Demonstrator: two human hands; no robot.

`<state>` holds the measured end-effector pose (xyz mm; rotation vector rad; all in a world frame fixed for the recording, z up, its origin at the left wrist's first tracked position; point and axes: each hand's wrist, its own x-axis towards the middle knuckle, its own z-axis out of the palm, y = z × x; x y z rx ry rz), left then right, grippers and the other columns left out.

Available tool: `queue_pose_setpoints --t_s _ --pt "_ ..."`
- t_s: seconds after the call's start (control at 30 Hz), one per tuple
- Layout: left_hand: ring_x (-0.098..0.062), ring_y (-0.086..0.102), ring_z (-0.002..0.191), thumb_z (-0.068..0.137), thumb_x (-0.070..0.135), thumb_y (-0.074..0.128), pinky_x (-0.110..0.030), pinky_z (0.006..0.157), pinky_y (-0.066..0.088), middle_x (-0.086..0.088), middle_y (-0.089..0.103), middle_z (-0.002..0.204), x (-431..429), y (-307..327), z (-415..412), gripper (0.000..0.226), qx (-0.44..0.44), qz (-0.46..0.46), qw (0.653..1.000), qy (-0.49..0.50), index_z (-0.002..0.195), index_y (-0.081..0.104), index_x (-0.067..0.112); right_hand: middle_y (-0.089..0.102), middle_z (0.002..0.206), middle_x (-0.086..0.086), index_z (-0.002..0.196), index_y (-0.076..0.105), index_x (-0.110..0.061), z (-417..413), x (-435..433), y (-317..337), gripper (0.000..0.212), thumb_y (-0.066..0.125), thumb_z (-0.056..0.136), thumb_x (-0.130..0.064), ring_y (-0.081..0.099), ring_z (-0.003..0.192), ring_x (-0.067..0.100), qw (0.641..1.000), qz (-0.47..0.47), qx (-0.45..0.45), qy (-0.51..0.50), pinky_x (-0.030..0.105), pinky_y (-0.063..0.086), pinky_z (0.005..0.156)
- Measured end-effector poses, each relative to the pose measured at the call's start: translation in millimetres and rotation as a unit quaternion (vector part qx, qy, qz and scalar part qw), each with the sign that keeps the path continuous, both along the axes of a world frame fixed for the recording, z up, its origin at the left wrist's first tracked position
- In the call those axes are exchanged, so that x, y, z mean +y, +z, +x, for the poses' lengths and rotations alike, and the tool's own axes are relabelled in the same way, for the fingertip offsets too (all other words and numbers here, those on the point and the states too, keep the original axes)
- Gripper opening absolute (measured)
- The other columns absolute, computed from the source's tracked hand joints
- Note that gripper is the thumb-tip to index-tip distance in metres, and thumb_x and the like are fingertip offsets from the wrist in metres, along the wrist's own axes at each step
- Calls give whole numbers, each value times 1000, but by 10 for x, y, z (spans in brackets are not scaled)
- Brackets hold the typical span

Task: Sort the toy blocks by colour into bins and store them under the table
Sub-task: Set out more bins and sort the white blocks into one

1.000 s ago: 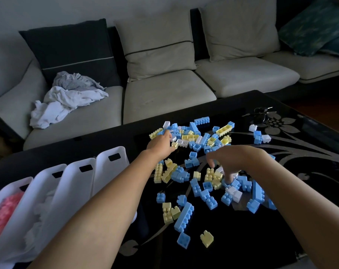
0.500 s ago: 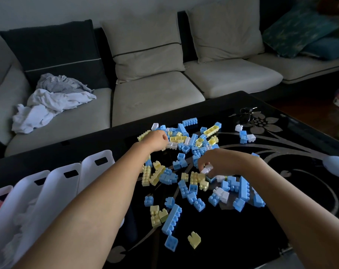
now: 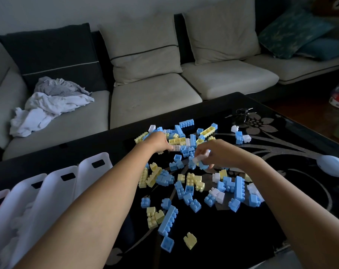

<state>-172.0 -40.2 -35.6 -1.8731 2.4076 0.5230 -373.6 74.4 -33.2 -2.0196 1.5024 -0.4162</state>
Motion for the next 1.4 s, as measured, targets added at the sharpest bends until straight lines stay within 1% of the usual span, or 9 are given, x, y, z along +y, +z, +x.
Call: queue_pose_setpoints --t_s 0.17,0.3,0.47,0.57,0.77,0.87,1.0,1.2,1.4 --pt "-23 60 82 87 32 63 -27 63 39 -9 64 91 35 -19 -51 36 -24 -9 1000 17 108 64 4 64 97 3 98 61 -14 -84 -70 38 26 63 82 6 68 79 13 965 28 -254 -63 18 55 64" --pt "-12 34 50 90 26 59 -24 45 24 -1 37 60 102 -53 -122 36 -24 -52 995 79 113 59 -2 69 86 9 96 56 -3 -148 -88 28 19 51 85 10 71 78 18 814 162 -553 -79 22 57 67" --pt "-13 35 50 89 24 58 -25 46 26 -2 39 57 145 -34 -61 19 22 -59 993 99 80 57 7 66 89 10 97 58 -7 -168 -81 13 23 40 92 7 68 74 14 738 214 -631 -104 20 57 67" --pt "-15 40 49 88 28 62 -25 47 30 -1 42 55 121 -3 21 42 59 -98 988 106 56 41 11 66 90 12 99 57 -8 -155 -59 17 27 37 93 9 66 74 15 722 238 -641 -108 20 57 66" --pt "-20 62 87 88 19 60 -28 65 45 1 61 86 369 261 183 16 144 -180 969 85 89 70 7 64 93 14 93 56 -5 -41 -60 -30 18 46 91 9 68 77 18 783 228 -569 -111 22 58 64" --pt "-19 61 94 87 24 64 -28 72 45 -6 66 107 525 355 355 16 170 -185 964 89 93 69 10 63 89 14 90 57 -3 87 -40 -85 13 54 86 9 68 70 15 877 145 -444 -114 20 56 62" --pt "-15 55 85 85 25 66 -26 69 40 -2 62 95 749 476 595 17 180 -175 962 108 91 70 9 63 91 9 86 63 -10 185 -43 -189 16 75 76 -5 63 54 9 957 37 -242 -157 24 55 55" --pt "-12 54 80 84 22 67 -20 58 37 2 62 84 1050 613 976 11 244 -117 951 148 88 71 13 68 77 10 78 65 -10 259 -5 -144 24 81 71 -26 59 48 13 966 0 -161 -201 24 45 45" --pt "-7 33 54 90 7 55 -14 41 23 -5 67 81 1347 686 1481 13 498 44 840 211 86 68 9 60 65 7 85 66 -9 542 164 87 20 65 85 -29 53 53 11 944 -32 -261 -198 14 46 51"
